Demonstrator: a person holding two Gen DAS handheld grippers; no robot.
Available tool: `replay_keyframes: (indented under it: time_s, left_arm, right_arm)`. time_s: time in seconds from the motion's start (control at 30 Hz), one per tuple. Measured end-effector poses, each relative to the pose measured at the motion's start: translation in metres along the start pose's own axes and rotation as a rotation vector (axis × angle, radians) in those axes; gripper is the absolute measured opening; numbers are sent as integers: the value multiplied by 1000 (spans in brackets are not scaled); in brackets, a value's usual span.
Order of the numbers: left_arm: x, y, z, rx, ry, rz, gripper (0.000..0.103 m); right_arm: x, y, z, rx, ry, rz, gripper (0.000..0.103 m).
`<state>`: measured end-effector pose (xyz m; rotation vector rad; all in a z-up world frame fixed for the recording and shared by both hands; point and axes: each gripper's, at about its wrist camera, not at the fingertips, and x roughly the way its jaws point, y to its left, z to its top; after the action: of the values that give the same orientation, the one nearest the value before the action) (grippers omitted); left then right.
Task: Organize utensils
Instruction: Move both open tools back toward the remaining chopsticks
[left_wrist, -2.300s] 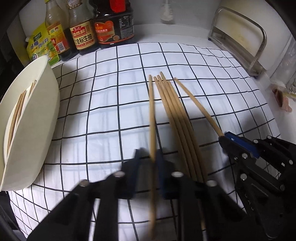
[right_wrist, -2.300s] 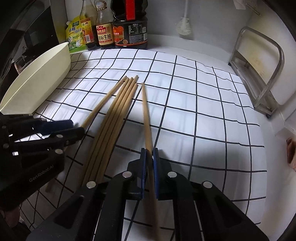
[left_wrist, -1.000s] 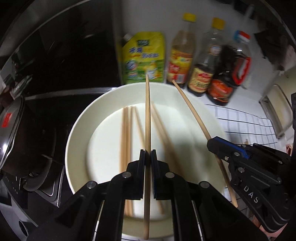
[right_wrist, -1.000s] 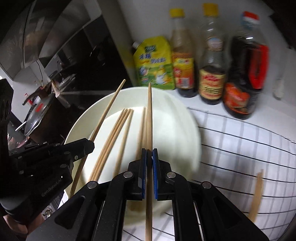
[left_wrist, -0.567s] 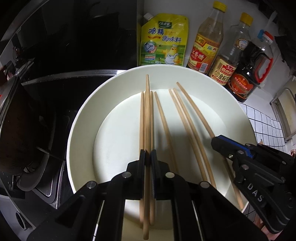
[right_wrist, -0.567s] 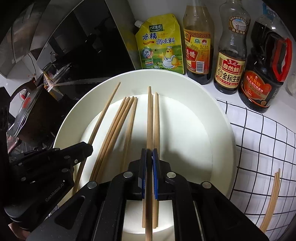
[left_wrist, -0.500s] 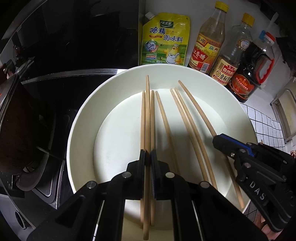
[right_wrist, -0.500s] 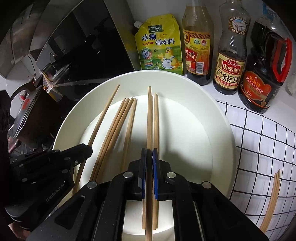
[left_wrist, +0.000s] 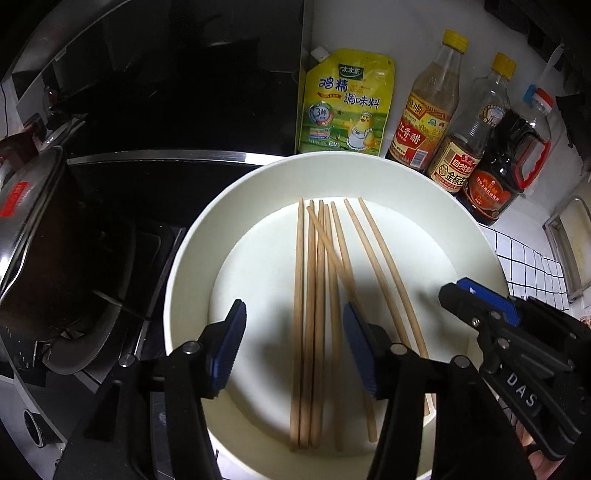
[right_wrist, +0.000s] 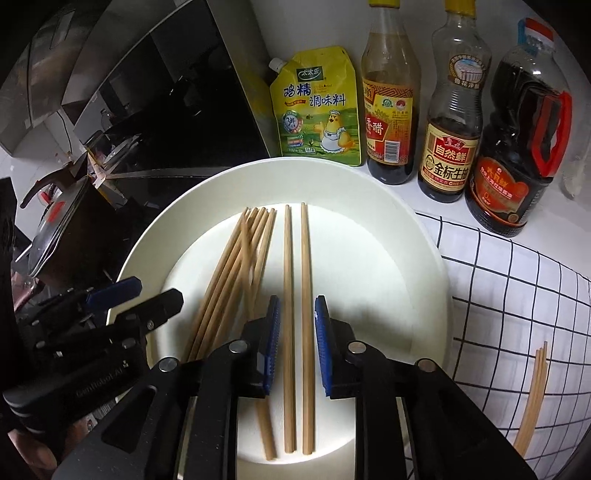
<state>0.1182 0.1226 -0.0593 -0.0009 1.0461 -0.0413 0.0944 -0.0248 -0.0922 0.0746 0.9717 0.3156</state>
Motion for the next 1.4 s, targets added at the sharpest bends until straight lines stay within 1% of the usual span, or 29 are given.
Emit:
replay_keyframes:
  time_s: [0.03, 0.13, 0.3, 0.43, 0.6, 0.63, 0.7, 0.77, 0.9, 0.97, 1.2, 1.3, 1.4]
  left_arm:
    - [-2, 0, -1, -1, -3, 1, 59]
    - [-7, -1, -3, -2, -9, 2, 59]
    - [-17, -3, -7, -2, -24, 0, 62]
    - [-26, -4, -11, -3, -43, -6, 66]
    - [-37, -9, -17, 3, -59, -15, 66]
    - [-39, -9, -17, 5, -61, -18, 66]
    - [-43, -11, -20, 9, -65, -20, 67]
    - [-47, -13, -24, 12, -69, -22, 69]
    - [-55, -18, -31, 18, -74, -28, 71]
    - [-60, -21, -35, 20, -77, -30, 73]
    - [-73, -37, -50, 33, -78, -44, 79]
    - [-75, -48, -57, 47, -72, -56, 79]
    - [-77, -61, -65, 67, -68, -72, 79]
  right_arm:
    - [-2, 0, -2, 3, -1, 1, 19]
    - [-9, -2, -5, 8, -9, 2, 23]
    - [-21, -2, -11, 11, -19, -2, 24]
    - [-32, -2, -17, 11, -30, -8, 25]
    - [-47, -3, -25, 13, -47, -20, 26]
    - [-51, -3, -27, 14, -52, -23, 26]
    - [-57, -3, -29, 16, -62, -26, 31]
    - [-64, -3, -33, 15, -74, -26, 33]
    - [-76, -5, -43, 17, -82, -31, 33]
    - [-82, -7, -48, 20, -85, -35, 34]
    - [-107, -22, -68, 36, -105, -45, 40]
    - [-113, -33, -78, 51, -102, -53, 42]
    - [-120, -51, -93, 75, -100, -79, 42]
